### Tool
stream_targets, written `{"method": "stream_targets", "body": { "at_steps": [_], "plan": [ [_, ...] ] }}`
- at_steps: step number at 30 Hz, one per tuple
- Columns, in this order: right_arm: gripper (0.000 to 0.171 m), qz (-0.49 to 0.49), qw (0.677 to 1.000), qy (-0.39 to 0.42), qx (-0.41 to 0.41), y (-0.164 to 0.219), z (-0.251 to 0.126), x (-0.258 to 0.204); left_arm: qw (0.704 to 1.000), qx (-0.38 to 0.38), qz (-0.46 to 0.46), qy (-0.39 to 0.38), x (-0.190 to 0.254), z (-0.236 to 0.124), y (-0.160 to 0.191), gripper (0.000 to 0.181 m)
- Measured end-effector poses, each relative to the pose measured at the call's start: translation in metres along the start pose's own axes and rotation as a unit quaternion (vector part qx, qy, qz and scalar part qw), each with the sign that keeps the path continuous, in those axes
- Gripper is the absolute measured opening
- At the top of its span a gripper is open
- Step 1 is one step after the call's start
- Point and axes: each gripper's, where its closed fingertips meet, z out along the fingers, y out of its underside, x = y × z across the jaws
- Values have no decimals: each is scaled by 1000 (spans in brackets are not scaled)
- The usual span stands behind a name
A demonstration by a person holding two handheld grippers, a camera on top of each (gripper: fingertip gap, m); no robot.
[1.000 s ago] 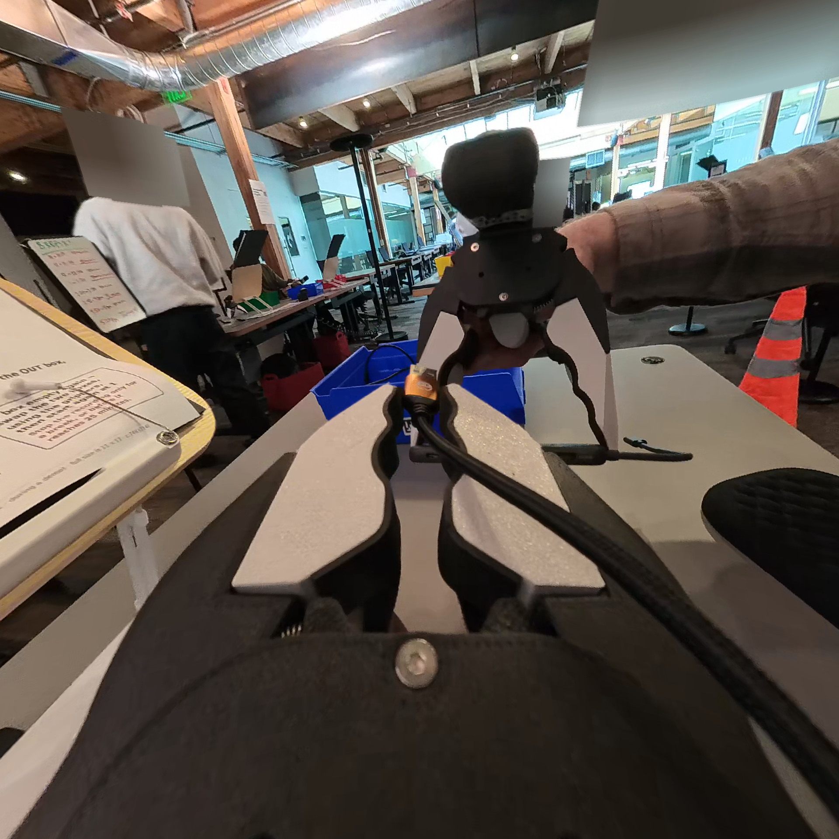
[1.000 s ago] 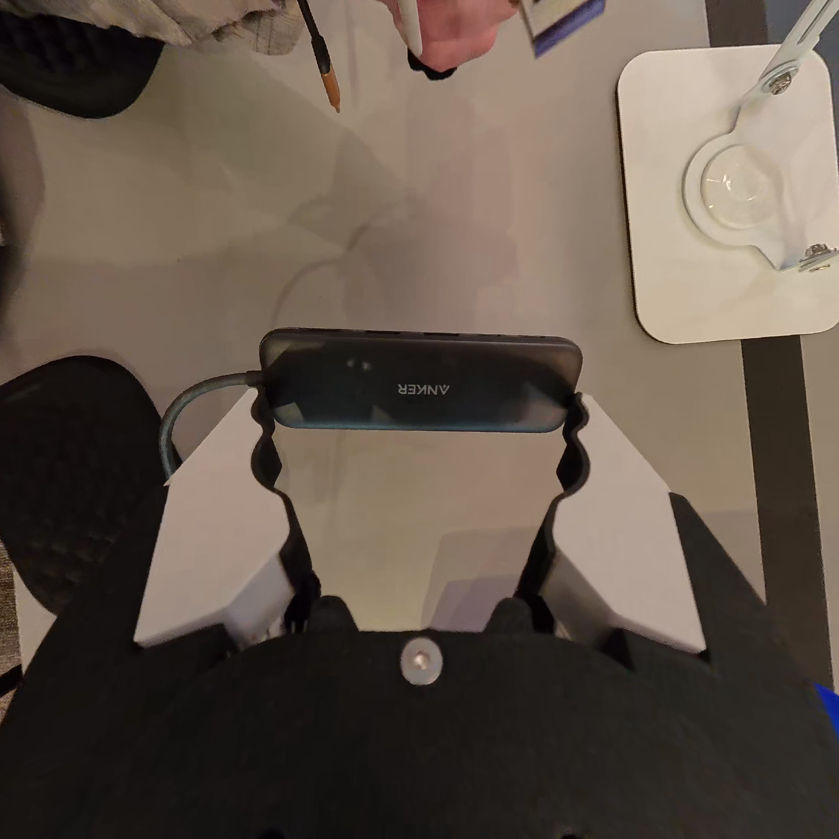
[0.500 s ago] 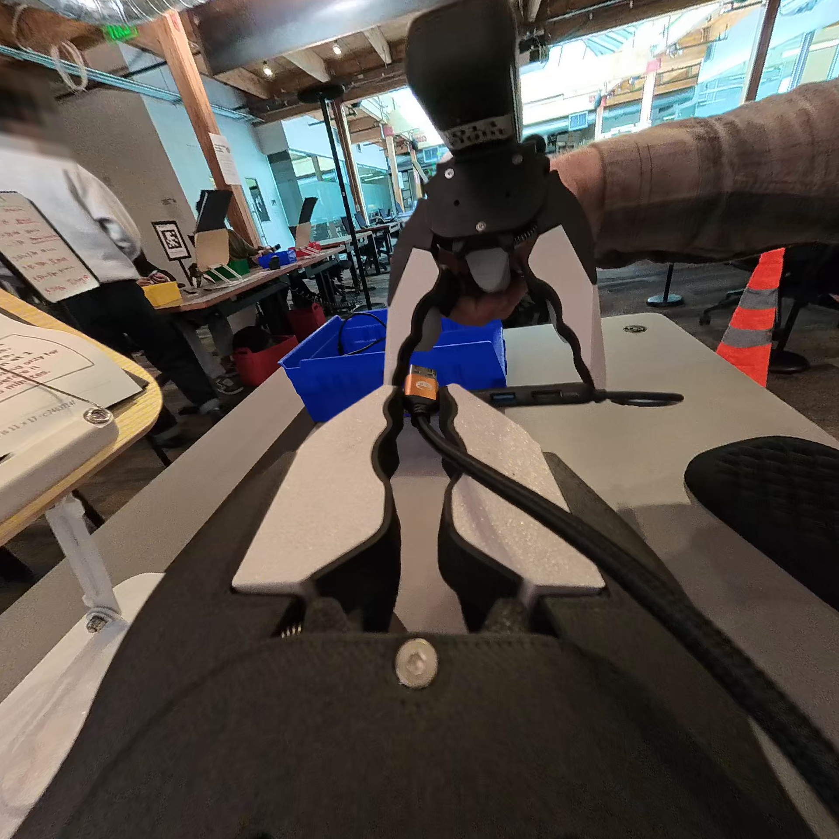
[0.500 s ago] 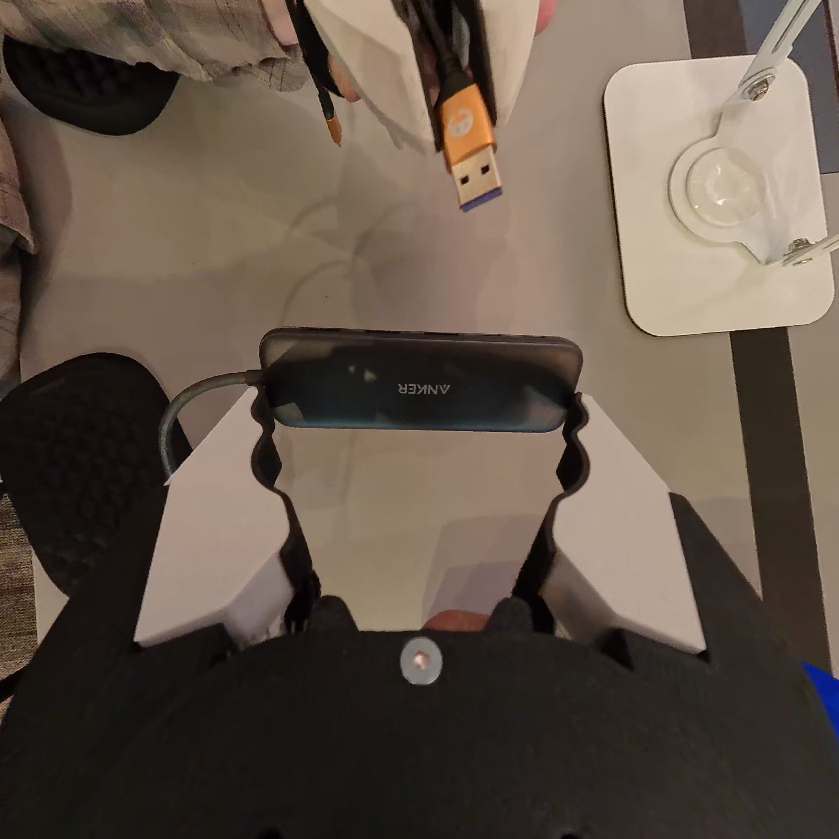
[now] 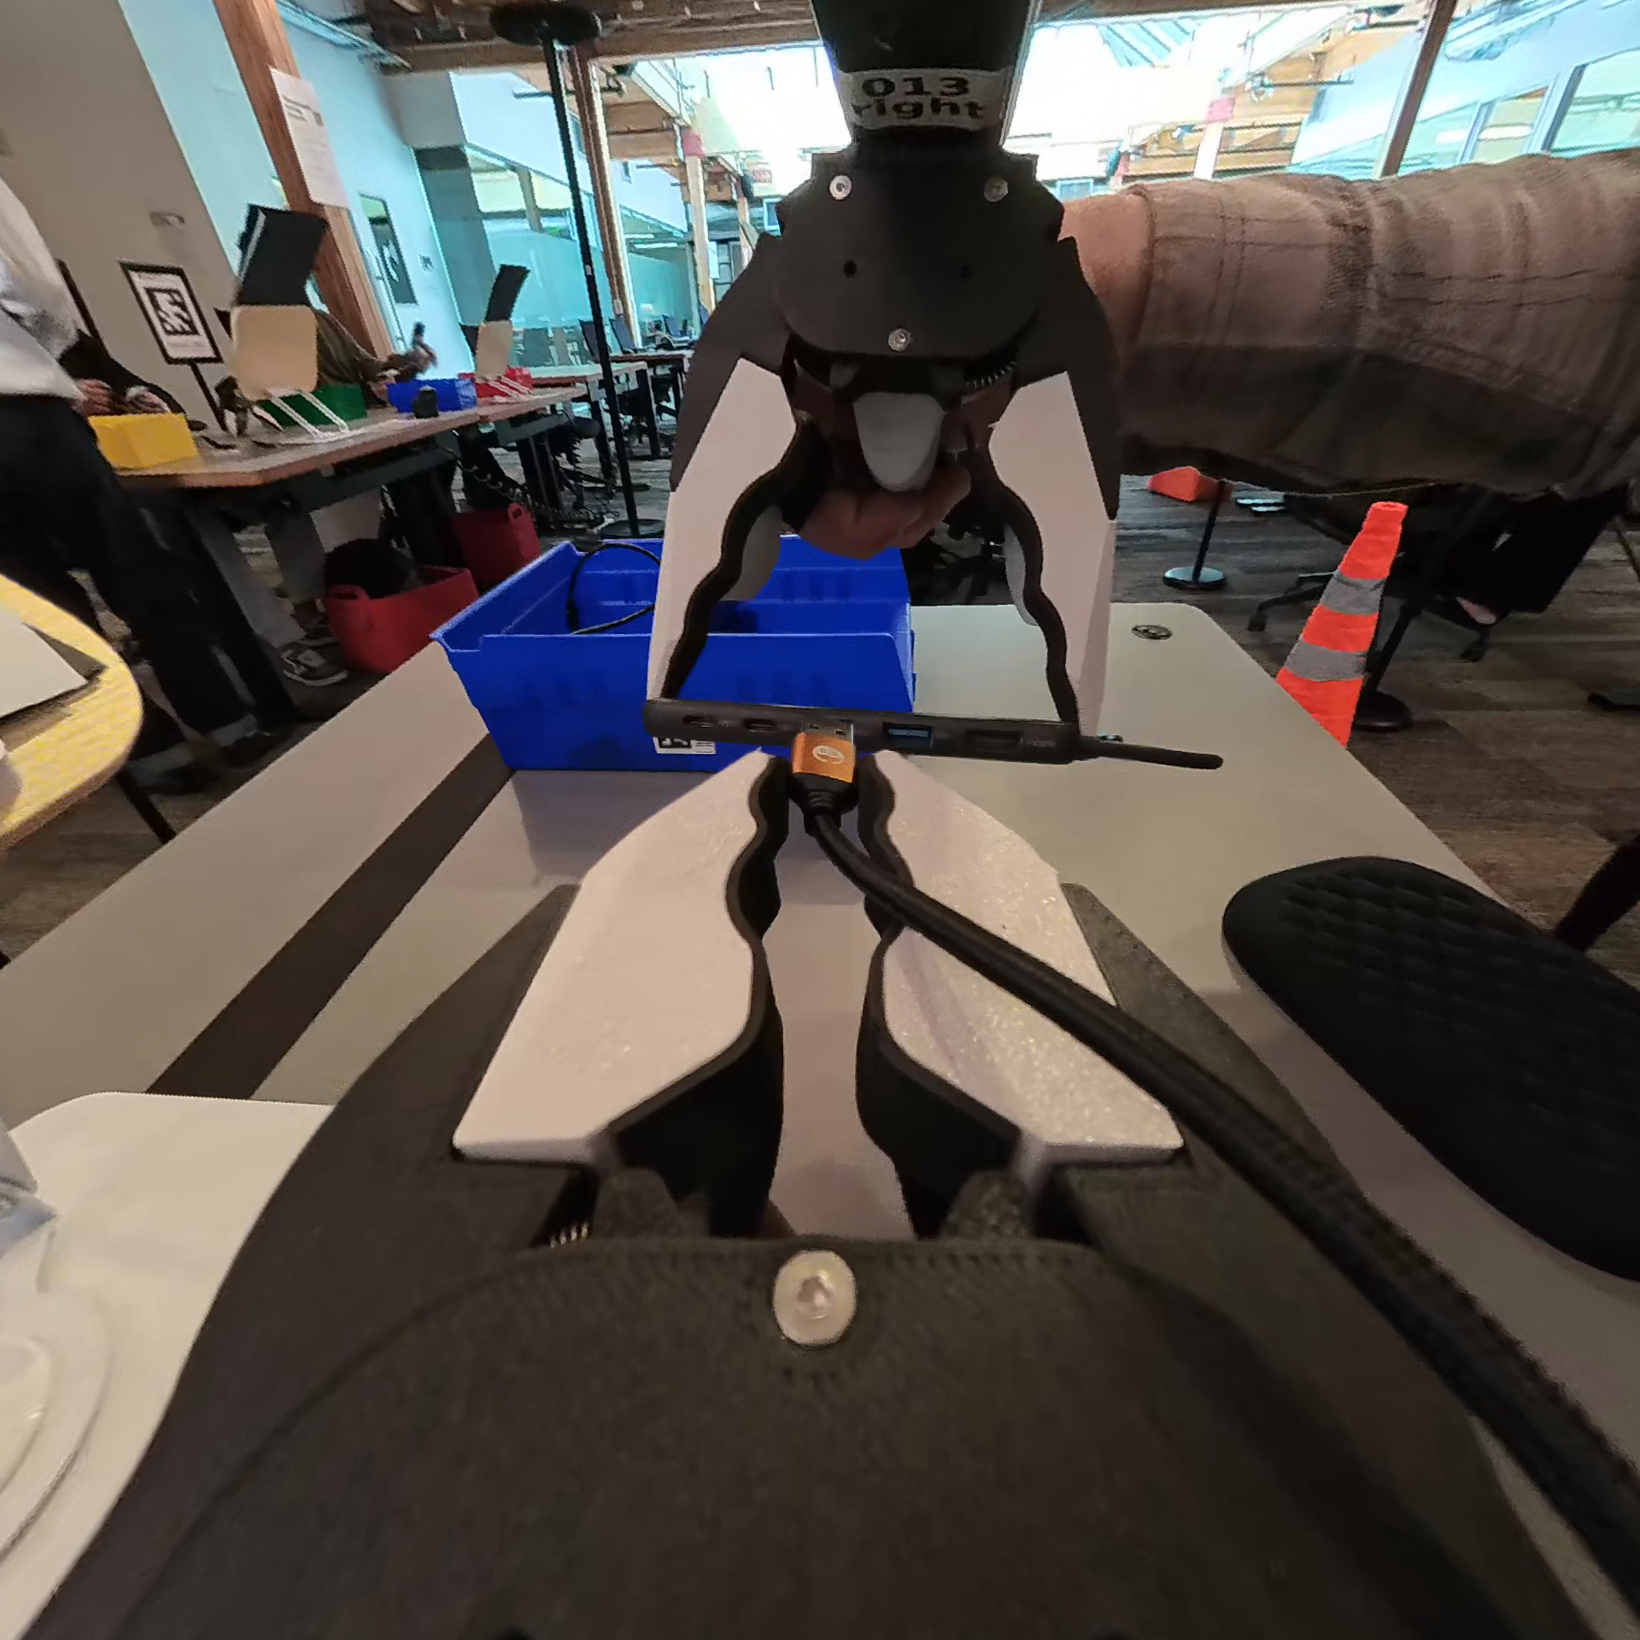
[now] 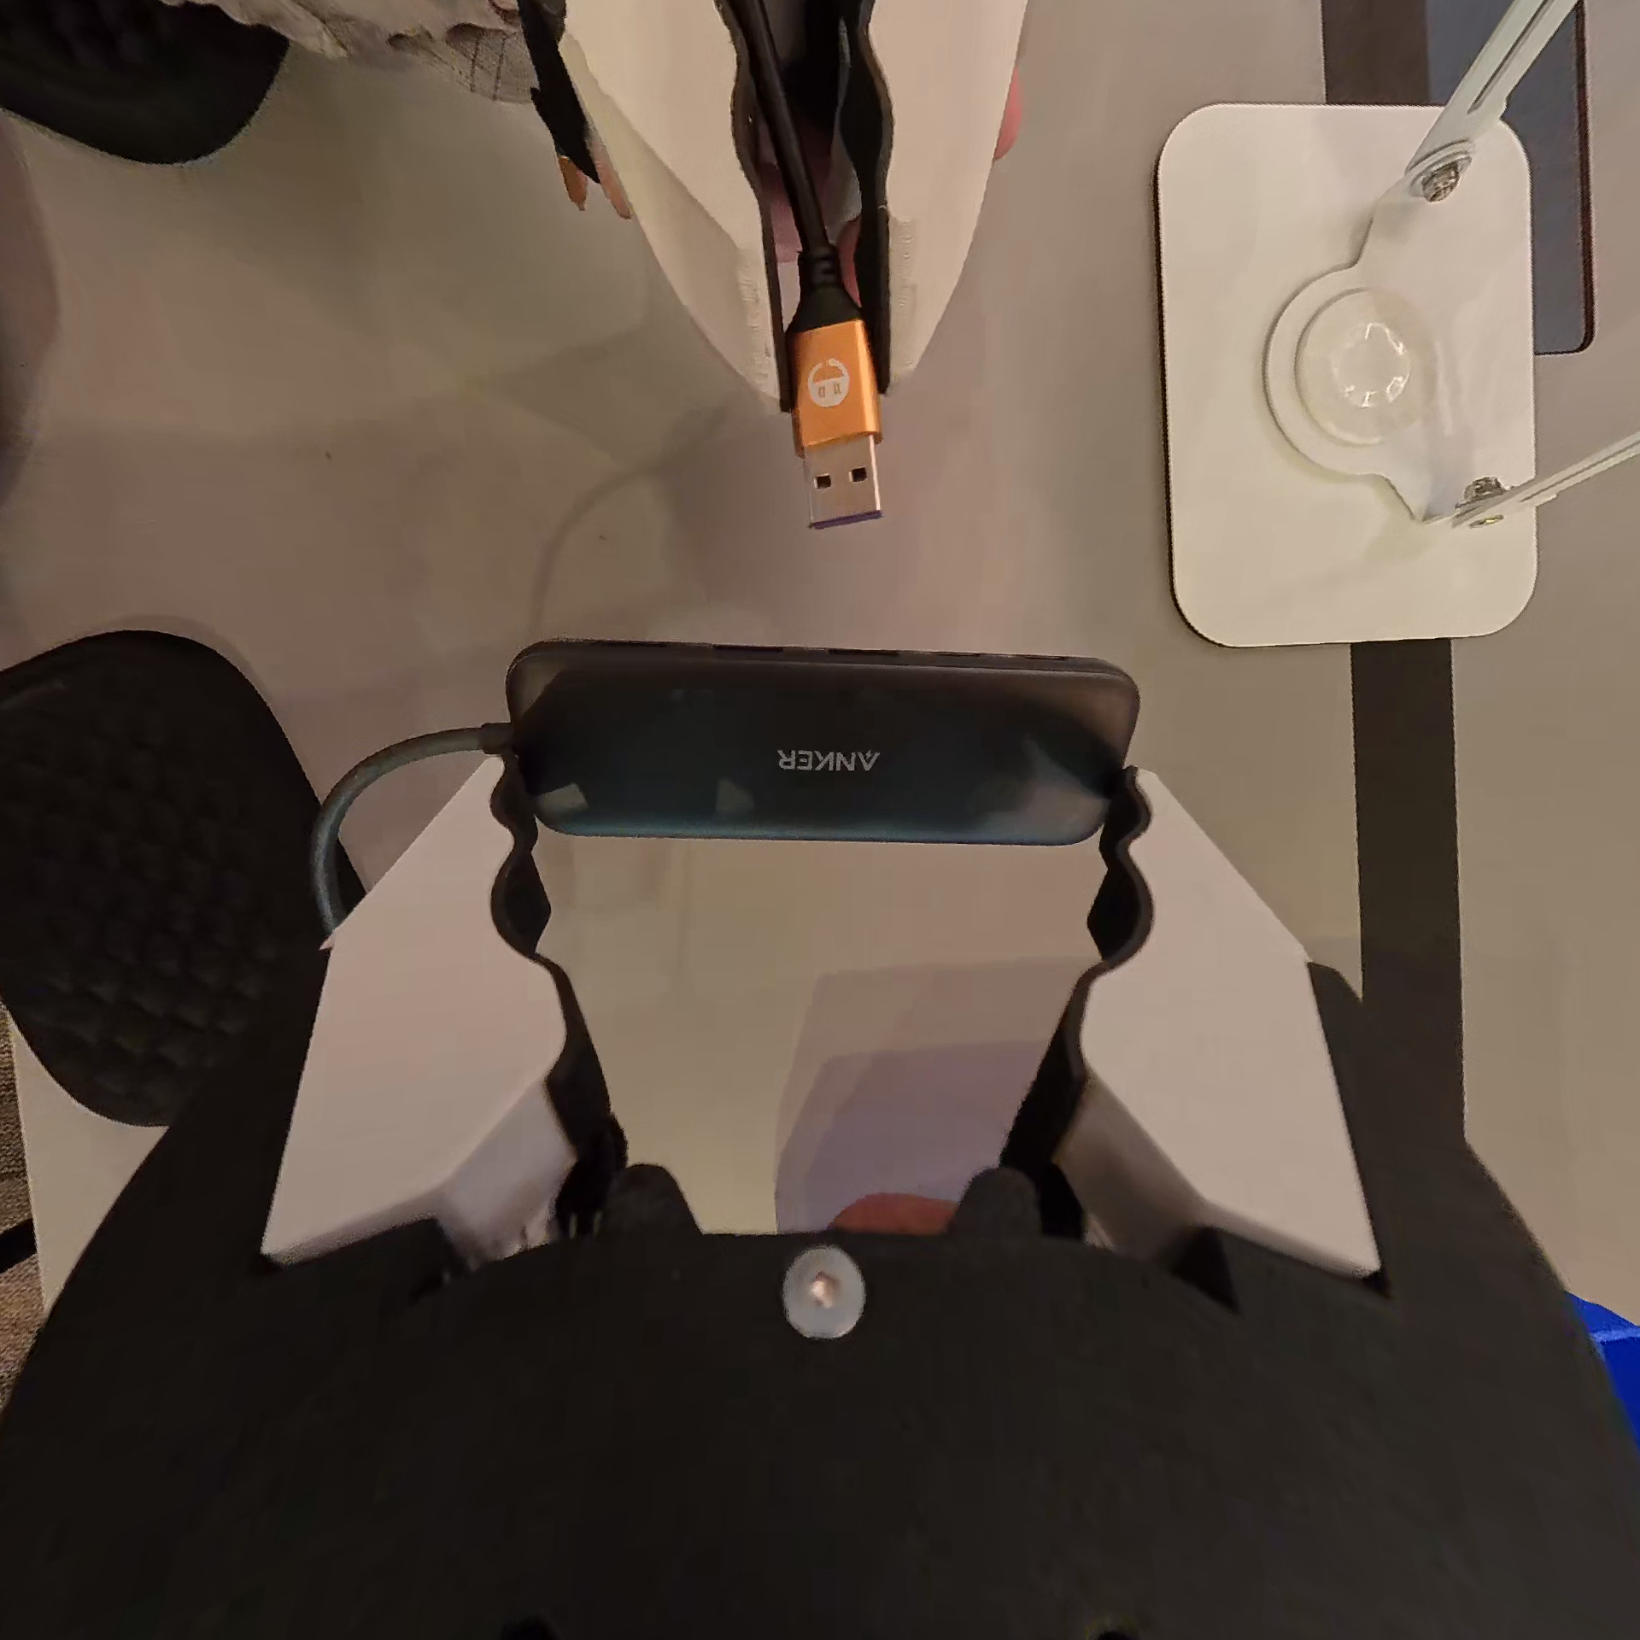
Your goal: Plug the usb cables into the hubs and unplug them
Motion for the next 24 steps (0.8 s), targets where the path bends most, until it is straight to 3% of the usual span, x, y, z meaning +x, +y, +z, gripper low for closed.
{"method": "stream_targets", "body": {
  "at_steps": [24],
  "plan": [
    [126,-20,999,4,-33,1,1,3,996,-59,-51,37,19,17,11,15]
  ]
}}
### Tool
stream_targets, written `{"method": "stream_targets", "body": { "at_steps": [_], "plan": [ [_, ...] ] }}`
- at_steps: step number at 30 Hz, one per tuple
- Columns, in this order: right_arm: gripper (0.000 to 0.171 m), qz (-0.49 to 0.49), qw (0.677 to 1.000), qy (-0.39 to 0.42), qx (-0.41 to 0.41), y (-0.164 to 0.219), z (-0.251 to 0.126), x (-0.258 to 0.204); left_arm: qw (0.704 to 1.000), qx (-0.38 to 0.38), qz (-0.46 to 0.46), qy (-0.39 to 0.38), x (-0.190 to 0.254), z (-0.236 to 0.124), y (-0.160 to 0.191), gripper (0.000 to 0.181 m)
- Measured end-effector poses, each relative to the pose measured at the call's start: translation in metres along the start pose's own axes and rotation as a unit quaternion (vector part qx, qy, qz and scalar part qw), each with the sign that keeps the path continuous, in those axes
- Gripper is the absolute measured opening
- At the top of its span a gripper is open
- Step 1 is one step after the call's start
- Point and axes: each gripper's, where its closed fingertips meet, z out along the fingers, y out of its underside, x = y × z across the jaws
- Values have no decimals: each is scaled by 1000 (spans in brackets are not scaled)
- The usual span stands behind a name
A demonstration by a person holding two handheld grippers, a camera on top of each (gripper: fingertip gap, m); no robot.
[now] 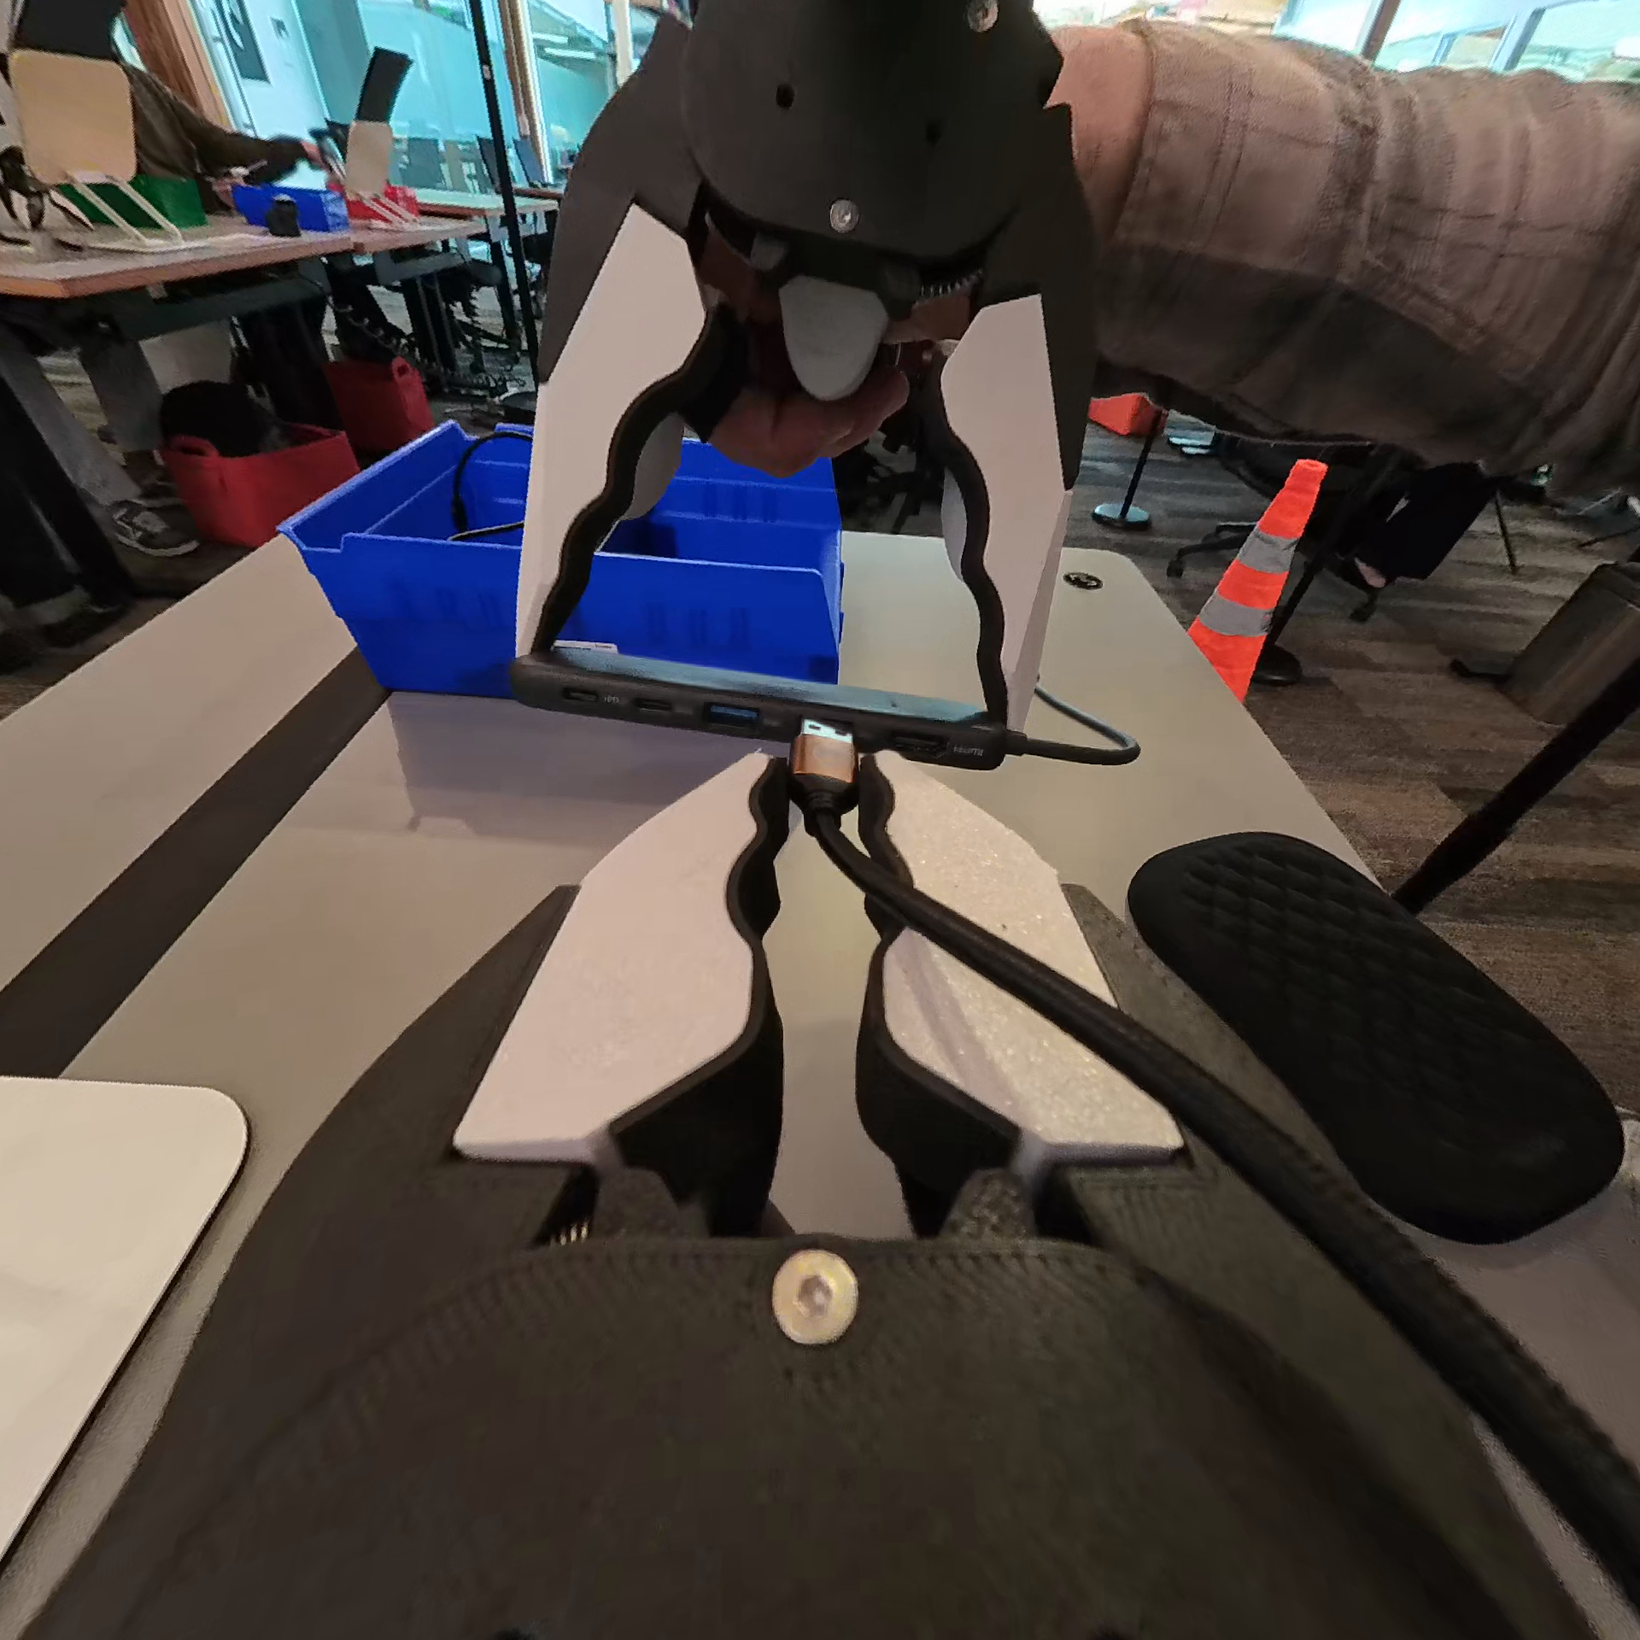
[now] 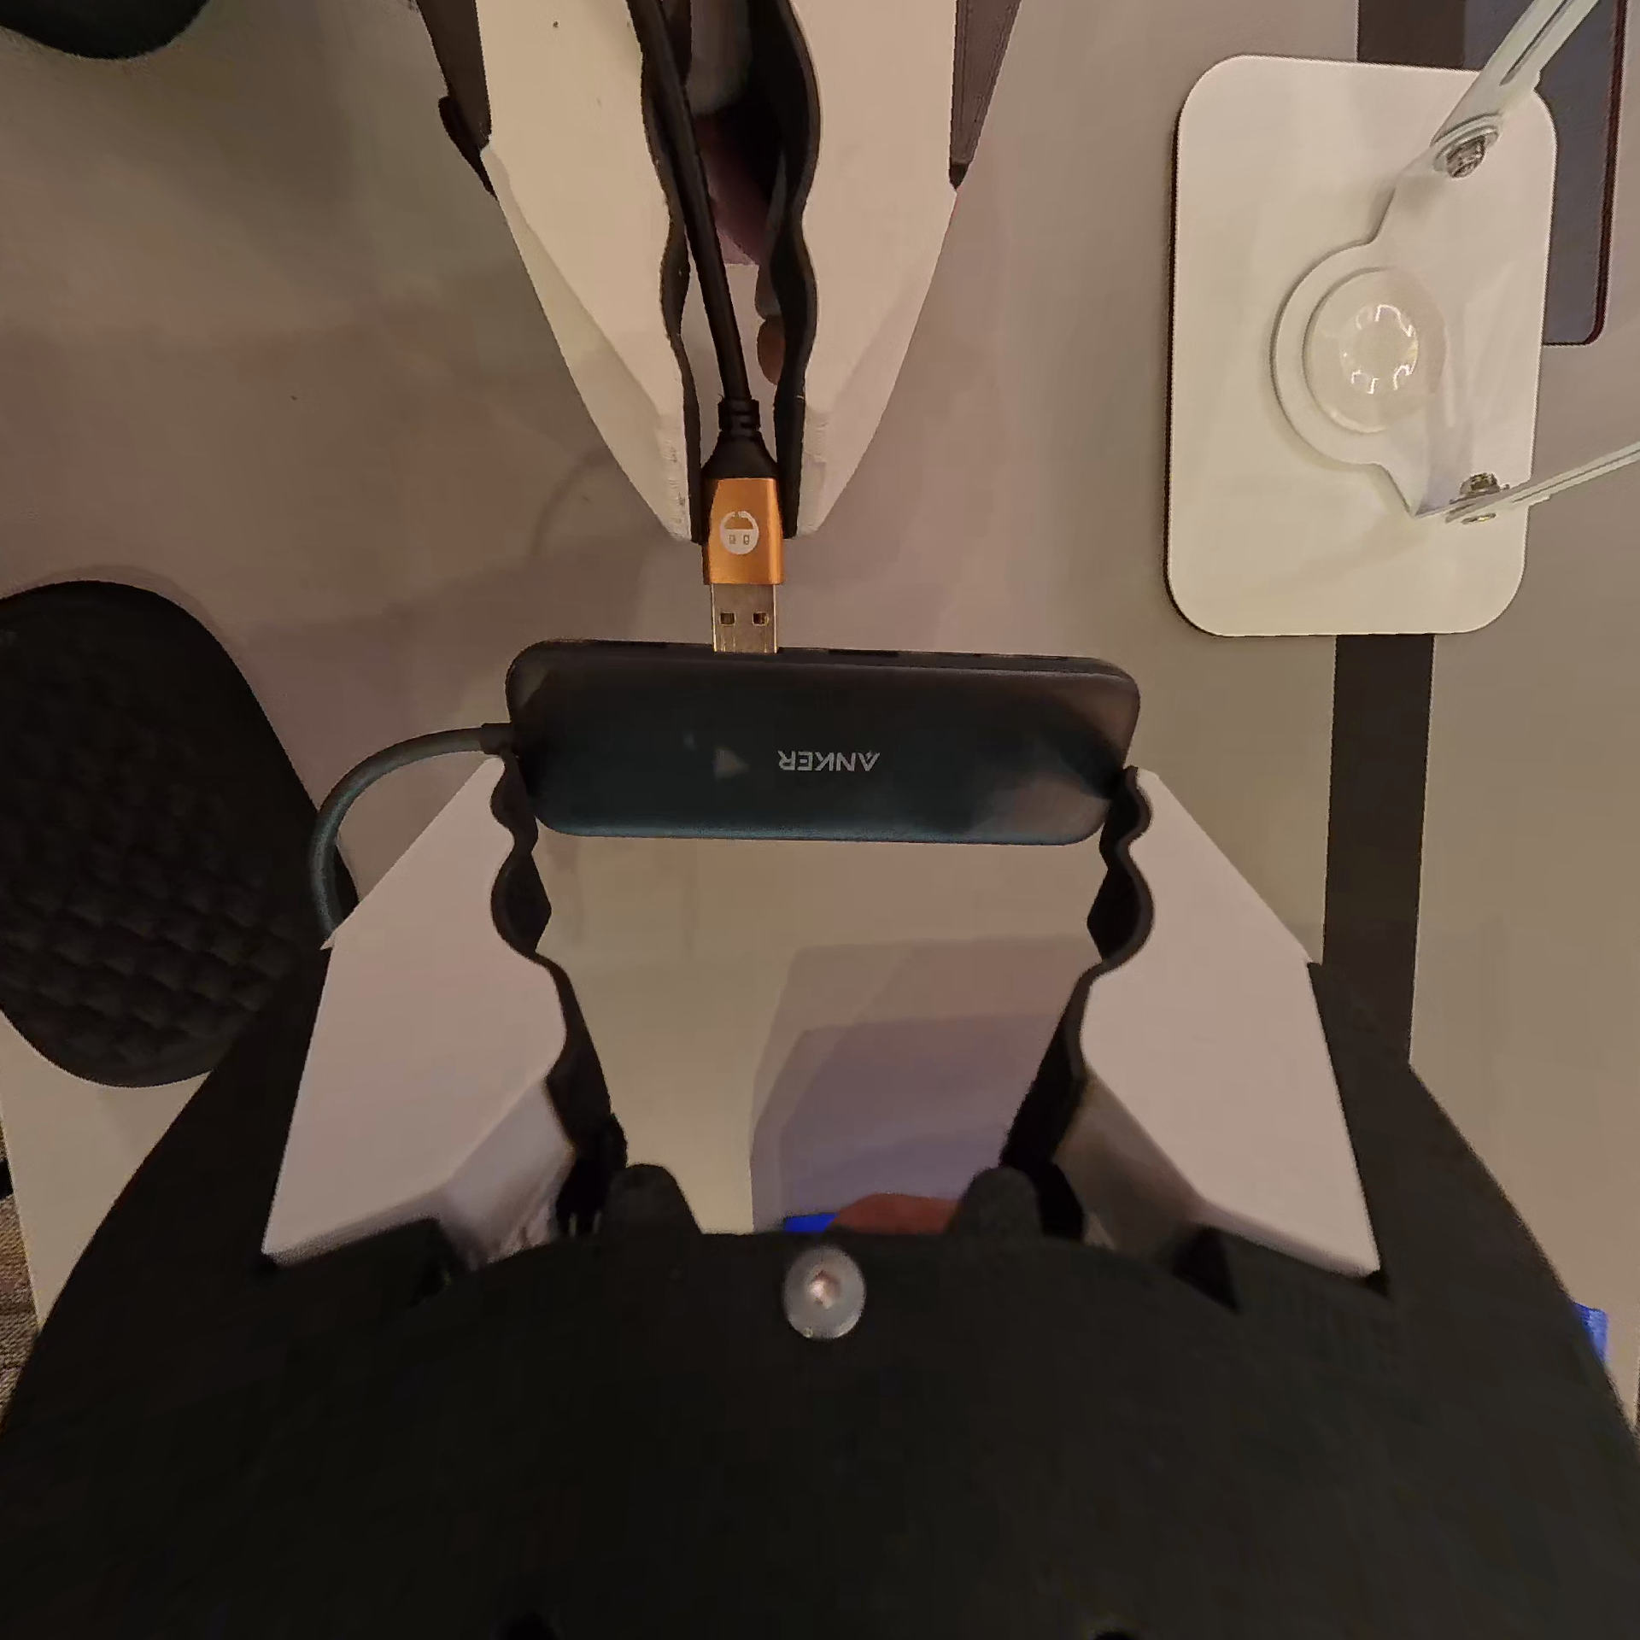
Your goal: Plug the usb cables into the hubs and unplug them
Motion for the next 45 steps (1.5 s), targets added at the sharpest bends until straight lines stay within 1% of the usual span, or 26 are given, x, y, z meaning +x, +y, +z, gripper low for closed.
{"method": "stream_targets", "body": {
  "at_steps": [6,29,42,45],
  "plan": [
    [125,-1,1000,4,-4,0,2,2,1000,-16,-1,-9,-2,2,4,15],
    [125,-6,1000,23,9,-8,-4,4,1000,9,-8,-11,-3,0,-4,15],
    [125,-6,1000,24,7,-11,-3,3,1000,9,-2,-18,-1,3,-6,15],
    [125,-4,999,30,14,-14,-5,4,999,27,-11,-15,-1,1,-11,15]
  ]
}}
